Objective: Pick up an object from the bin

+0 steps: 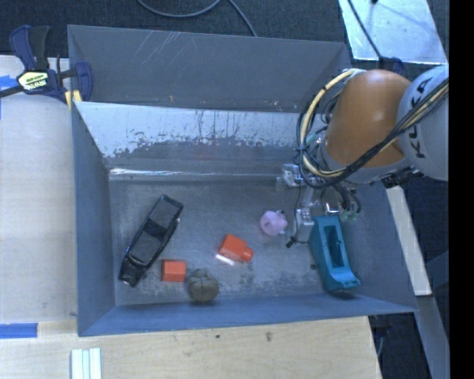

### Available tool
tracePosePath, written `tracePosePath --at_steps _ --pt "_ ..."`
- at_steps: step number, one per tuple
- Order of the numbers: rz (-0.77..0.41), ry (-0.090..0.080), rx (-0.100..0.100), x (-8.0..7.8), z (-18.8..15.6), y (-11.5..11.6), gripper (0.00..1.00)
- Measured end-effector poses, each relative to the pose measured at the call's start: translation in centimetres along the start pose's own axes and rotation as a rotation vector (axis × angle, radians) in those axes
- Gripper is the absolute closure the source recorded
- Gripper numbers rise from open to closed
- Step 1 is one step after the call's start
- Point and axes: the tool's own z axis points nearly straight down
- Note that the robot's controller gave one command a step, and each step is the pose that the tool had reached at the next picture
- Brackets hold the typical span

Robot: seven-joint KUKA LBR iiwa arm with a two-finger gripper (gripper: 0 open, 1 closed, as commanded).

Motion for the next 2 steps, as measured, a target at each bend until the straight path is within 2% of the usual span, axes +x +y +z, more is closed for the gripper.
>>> tracePosePath --at_steps 1,2 --pt "-0.001 -0.008 0.001 -0.2 -0.5 0.0 0.0" --pt "0.006 -0.007 0.001 0.5 5.0 -0.3 0.0"
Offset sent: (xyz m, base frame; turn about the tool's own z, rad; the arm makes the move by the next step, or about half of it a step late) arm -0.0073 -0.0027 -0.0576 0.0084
